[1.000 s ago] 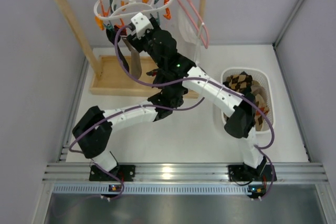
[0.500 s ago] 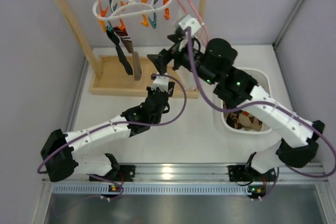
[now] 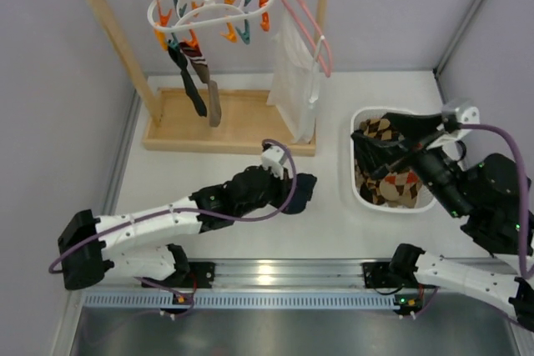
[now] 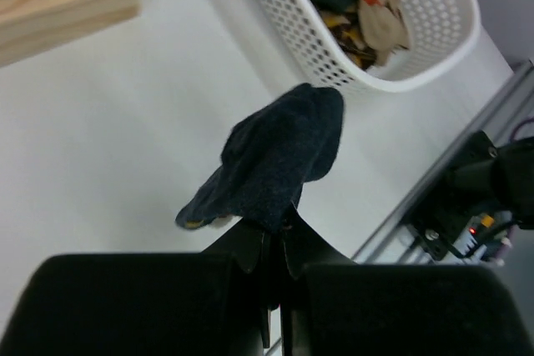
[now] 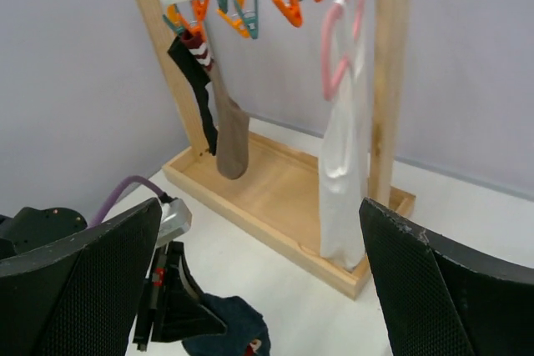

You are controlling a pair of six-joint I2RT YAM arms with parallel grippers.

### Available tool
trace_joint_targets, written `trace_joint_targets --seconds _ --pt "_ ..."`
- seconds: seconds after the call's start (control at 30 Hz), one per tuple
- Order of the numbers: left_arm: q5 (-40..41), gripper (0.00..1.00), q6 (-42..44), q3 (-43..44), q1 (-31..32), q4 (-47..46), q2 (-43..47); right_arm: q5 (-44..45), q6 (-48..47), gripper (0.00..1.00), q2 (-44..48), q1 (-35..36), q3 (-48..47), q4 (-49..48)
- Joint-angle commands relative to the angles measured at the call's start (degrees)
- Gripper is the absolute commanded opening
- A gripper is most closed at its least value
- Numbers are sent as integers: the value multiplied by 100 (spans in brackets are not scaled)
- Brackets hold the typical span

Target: Remove the socks clipped to the hanger

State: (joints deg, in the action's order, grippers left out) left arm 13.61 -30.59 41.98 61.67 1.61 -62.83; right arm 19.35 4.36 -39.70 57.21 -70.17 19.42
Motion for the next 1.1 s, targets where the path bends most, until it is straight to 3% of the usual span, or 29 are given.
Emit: trace_joint_targets --seconds 0.0,0.3,0.5,0.67,0.7,0.77,0.8,0.83,0.9,1.07 --pt "-850 0 -158 898 363 -644 -972 859 337 98 629 18 389 509" --pt "-1658 0 378 3772 451 -635 -3708 1343 381 98 1597 9 206 1046" --pt "-1678 0 721 5890 451 -618 -5457 1492 355 98 1729 18 144 1248" --pt "-940 31 1037 7427 443 84 -6434 1484 346 98 1799 18 118 1284" --pt "-921 36 1098 7500 442 120 -6557 1484 355 98 1799 10 118 1318" --pt "-747 55 1169 7562 442 225 -6593 1492 355 98 1826 10 126 1354" --pt "-684 70 1161 7527 442 278 -6489 1501 355 98 1843 9 144 1380" --pt "-606 98 1126 7362 442 444 -6409 1475 398 98 1852 9 153 1398" --pt "-273 99 1073 7002 451 525 -6103 1466 408 98 1896 9 240 1389" --pt "659 99 740 4718 521 516 -4398 1501 469 99 1958 18 530 1231"
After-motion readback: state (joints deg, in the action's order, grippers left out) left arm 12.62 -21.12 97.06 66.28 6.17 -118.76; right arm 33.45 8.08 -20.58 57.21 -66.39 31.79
